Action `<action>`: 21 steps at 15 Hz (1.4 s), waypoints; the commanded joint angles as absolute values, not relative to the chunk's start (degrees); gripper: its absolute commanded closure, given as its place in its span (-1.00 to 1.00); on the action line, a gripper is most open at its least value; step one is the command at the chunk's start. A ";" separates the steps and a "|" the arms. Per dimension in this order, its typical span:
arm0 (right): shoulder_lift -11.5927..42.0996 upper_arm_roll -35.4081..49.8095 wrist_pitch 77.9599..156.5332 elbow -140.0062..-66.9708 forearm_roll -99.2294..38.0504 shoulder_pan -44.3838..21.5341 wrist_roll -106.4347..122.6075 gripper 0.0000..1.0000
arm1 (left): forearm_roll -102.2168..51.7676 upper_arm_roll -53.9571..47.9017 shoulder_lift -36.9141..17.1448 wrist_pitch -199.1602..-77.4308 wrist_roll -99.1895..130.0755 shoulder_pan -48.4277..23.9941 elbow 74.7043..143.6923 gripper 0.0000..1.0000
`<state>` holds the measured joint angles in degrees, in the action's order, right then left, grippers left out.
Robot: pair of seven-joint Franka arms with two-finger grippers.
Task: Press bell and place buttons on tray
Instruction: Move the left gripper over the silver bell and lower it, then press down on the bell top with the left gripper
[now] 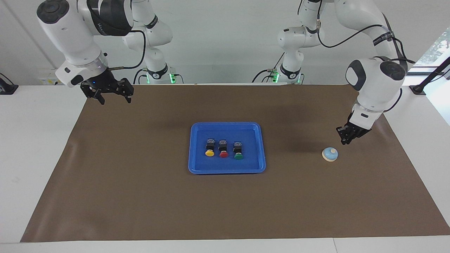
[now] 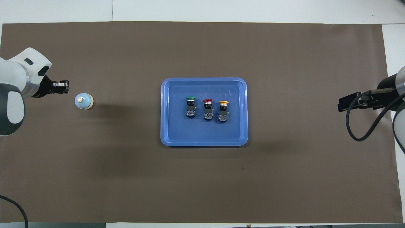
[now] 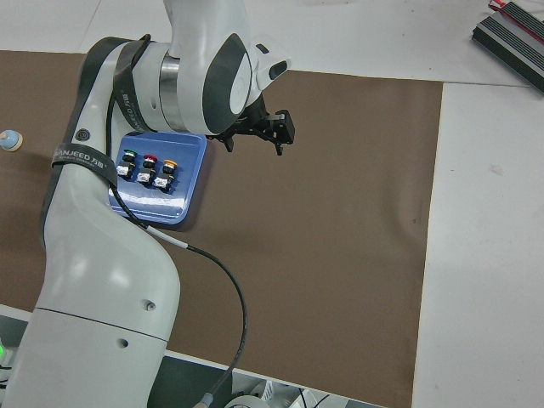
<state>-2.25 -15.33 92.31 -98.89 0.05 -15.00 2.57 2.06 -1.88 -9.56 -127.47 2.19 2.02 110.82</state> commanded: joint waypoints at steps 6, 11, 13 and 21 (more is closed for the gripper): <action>-2.20 -15.20 91.58 -98.53 1.84 -14.59 2.90 -1.00 | 1.58 -1.93 -11.95 -135.27 2.46 2.20 113.90 1.00; -2.28 -15.12 91.58 -98.70 1.76 -14.33 2.73 -1.00 | 1.58 -1.93 -10.99 -135.61 2.46 2.20 117.76 1.00; -2.37 -15.12 91.41 -98.70 1.76 -14.24 2.72 -1.00 | 1.58 -1.93 -10.37 -136.05 2.29 2.46 119.53 1.00; -2.37 -15.12 91.41 -98.70 1.76 -14.24 2.72 -1.00 | 1.58 -1.93 -11.42 -138.42 2.37 2.11 121.54 0.92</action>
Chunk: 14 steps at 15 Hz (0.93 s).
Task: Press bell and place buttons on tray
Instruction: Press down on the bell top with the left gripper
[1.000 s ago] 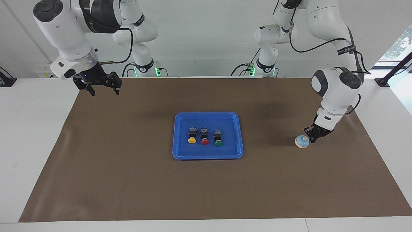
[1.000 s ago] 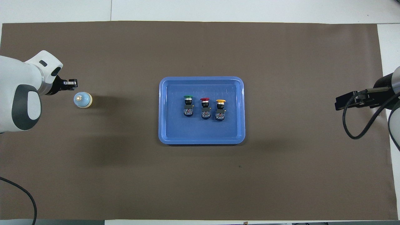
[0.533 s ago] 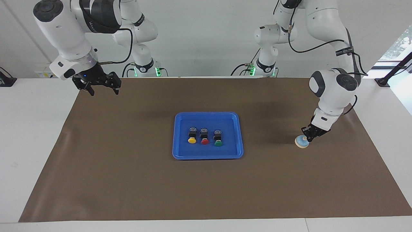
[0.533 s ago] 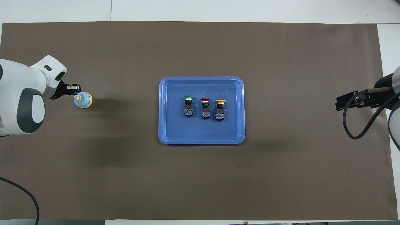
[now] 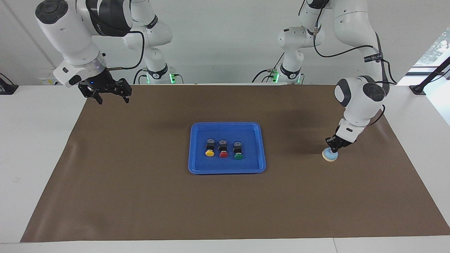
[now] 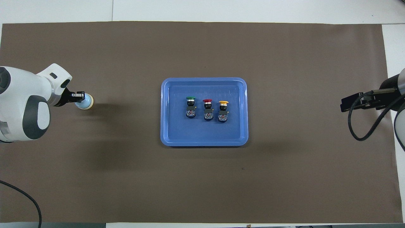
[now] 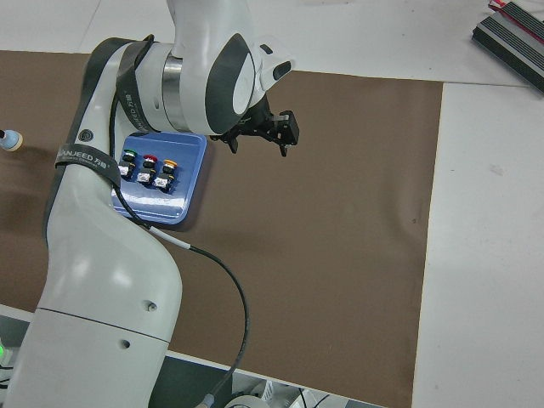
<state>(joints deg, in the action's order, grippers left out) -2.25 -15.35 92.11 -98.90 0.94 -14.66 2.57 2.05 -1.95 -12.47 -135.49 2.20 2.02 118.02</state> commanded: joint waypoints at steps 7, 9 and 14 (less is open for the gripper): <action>-2.37 -15.12 91.41 -98.70 1.76 -14.24 2.64 -1.00 | 1.58 -1.85 -12.31 -129.25 2.11 1.94 113.06 0.50; -2.37 -15.12 91.41 -98.70 1.76 -14.24 2.64 -1.00 | 1.67 -1.85 -11.34 -121.06 2.46 1.67 107.95 -0.13; -2.37 -15.12 91.41 -98.70 1.76 -14.24 2.72 -1.00 | 1.58 -1.93 -3.01 -107.79 2.73 1.93 107.05 -1.00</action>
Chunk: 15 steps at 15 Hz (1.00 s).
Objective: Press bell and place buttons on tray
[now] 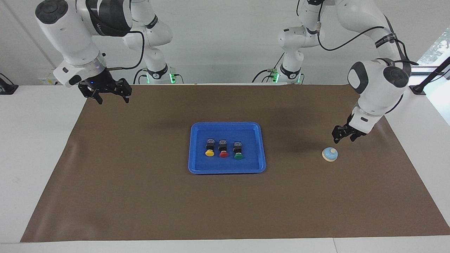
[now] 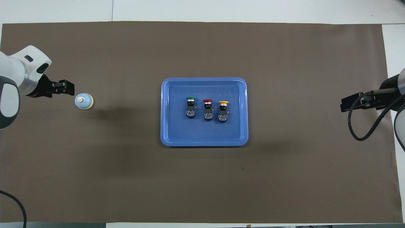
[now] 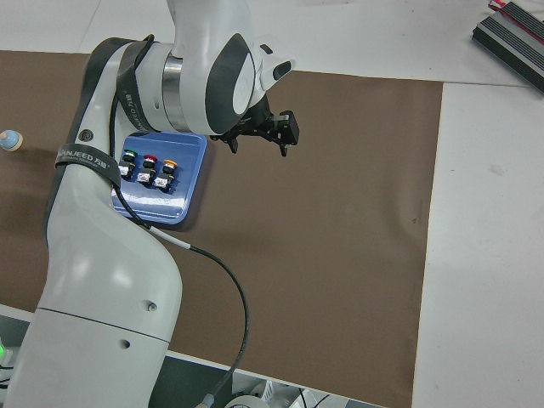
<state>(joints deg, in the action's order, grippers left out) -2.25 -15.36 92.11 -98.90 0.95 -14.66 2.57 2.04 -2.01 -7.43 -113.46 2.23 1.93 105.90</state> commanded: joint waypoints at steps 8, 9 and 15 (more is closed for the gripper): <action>-2.37 -15.12 91.41 -98.70 1.76 -14.24 2.64 -1.00 | 1.58 -2.11 0.01 -96.52 2.90 1.58 100.39 -1.00; -2.37 -15.12 91.41 -98.70 1.76 -14.24 2.64 -1.00 | 1.67 -2.11 -1.31 -95.55 2.81 1.50 98.54 -1.00; -2.37 -15.12 91.41 -98.70 1.76 -14.24 2.64 -1.00 | 2.11 -0.36 -2.55 -95.19 2.81 -2.81 96.16 -1.00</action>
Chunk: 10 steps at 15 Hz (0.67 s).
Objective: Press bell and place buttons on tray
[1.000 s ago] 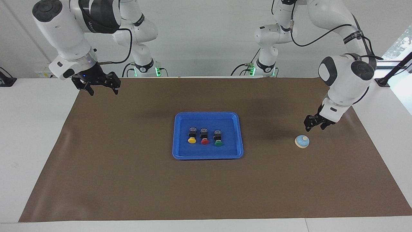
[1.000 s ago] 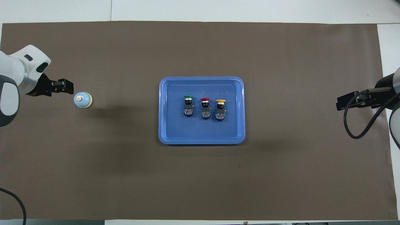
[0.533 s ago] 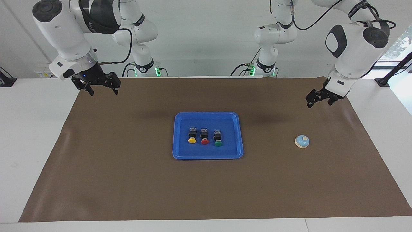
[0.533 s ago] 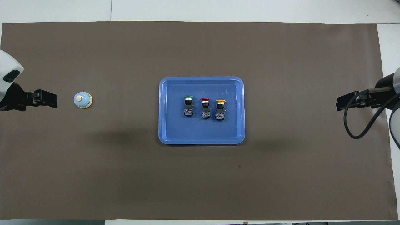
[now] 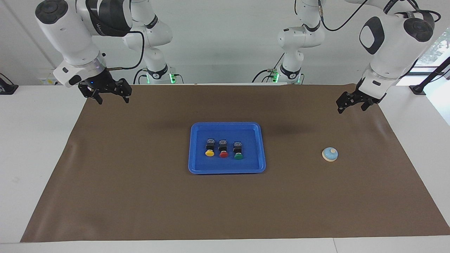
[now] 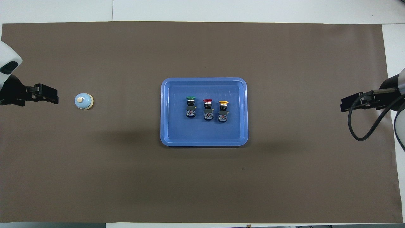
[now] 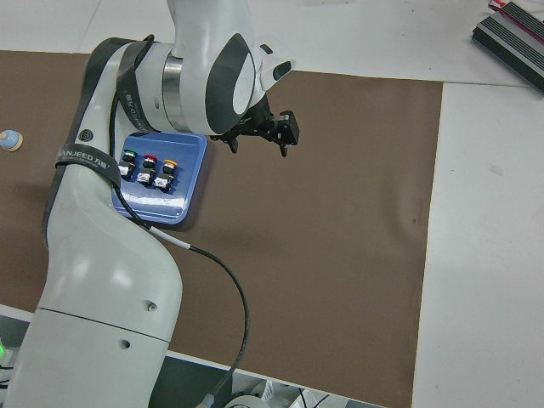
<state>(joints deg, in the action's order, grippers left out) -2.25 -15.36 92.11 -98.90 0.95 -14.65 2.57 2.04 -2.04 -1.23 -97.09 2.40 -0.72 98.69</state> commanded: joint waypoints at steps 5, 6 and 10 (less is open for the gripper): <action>-2.37 -15.12 91.41 -98.70 1.76 -13.62 2.64 -1.00 | 1.67 -0.26 -2.11 -95.97 2.64 -1.41 96.06 -1.00; -2.46 -15.12 91.41 -98.70 1.76 -13.19 2.64 -1.00 | 1.58 -0.26 -2.02 -96.32 2.64 -0.97 96.06 -1.00; -2.37 -15.12 91.41 -98.70 1.76 -9.06 2.64 -1.00 | 1.76 -0.35 -2.11 -96.86 2.72 -1.40 94.31 -1.00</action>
